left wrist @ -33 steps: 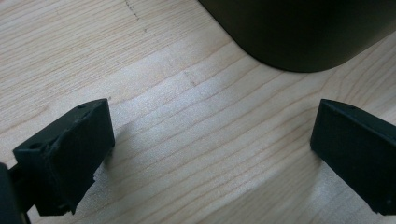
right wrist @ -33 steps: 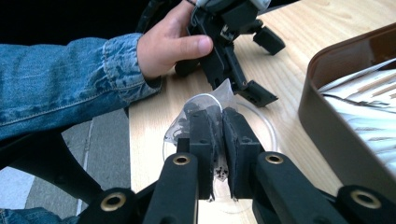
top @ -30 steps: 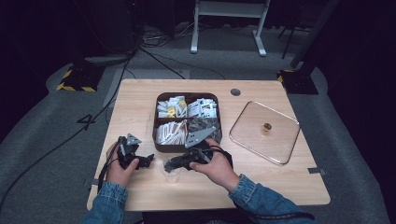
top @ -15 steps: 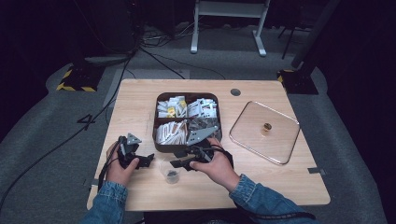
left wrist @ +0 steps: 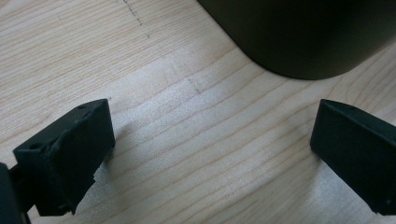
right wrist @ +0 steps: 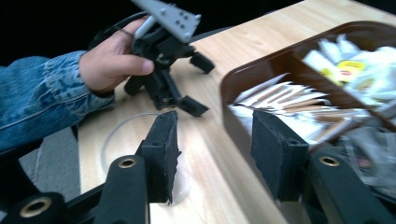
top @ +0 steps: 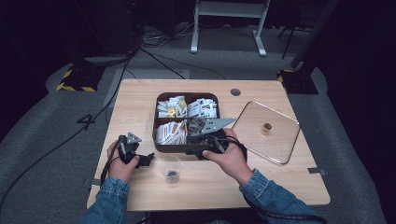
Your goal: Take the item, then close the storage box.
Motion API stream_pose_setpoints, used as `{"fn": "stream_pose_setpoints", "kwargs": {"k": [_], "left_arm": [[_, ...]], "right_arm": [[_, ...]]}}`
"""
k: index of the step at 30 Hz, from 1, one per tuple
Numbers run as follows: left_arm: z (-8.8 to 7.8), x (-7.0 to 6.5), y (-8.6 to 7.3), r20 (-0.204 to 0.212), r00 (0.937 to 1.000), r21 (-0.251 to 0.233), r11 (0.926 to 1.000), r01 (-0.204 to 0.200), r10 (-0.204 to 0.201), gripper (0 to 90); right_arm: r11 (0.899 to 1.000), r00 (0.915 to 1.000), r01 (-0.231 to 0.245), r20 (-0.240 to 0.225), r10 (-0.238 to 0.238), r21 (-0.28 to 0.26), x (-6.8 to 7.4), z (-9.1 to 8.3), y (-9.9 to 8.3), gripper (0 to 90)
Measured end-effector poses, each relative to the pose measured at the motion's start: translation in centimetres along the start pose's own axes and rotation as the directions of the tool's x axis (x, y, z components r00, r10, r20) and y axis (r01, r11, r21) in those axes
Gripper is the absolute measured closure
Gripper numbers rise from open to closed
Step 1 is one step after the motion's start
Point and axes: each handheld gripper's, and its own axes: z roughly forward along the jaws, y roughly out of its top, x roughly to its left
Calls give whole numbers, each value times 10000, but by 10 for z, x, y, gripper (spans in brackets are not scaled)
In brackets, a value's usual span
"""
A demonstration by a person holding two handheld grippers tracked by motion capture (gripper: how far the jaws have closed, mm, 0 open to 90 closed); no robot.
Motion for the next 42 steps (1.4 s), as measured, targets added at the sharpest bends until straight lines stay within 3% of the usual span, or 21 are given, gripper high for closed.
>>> {"fn": "stream_pose_setpoints", "kwargs": {"k": [6, 12, 21, 25, 33, 37, 38, 40, 41, 42], "left_arm": [[1, 2, 2, 55, 10000, 22, 10000, -68, 67, 2], [1, 2, 2, 30, 10000, 25, 10000, -66, 66, 2], [2, 2, 2, 12, 10000, 26, 10000, -47, 47, 1], [2, 2, 2, 13, 10000, 15, 10000, -32, 32, 1], [2, 2, 2, 12, 10000, 27, 10000, -48, 48, 1], [2, 2, 2, 13, 10000, 26, 10000, -47, 47, 1], [2, 2, 2, 13, 10000, 26, 10000, -47, 47, 1], [2, 2, 2, 13, 10000, 26, 10000, -49, 49, 1], [2, 2, 2, 14, 10000, 28, 10000, -53, 53, 1], [2, 2, 2, 14, 10000, 28, 10000, -53, 53, 1]], "right_arm": [[9997, 9988, -140, 466, 149, -192, -10, -14, -1, 507], [9989, 9914, -298, 1260, 342, -365, -31, -34, -4, 495], [9977, 9689, -562, 2393, 637, -379, -62, -58, -12, 473], [9964, 9610, -719, 2645, 810, -438, -72, -64, -15, 465], [9916, 9332, -1219, 3352, 1294, -435, -97, -79, -28, 431], [9878, 9130, -1497, 3774, 1546, -426, -111, -86, -38, 424], [9878, 9130, -1497, 3774, 1546, -426, -111, -86, -38, 424], [9835, 8963, -1755, 4062, 1778, -434, -121, -89, -46, 420], [9780, 8809, -2049, 4281, 2018, -394, -130, -91, -54, 416], [9780, 8809, -2049, 4281, 2018, -394, -130, -91, -54, 416]]}}
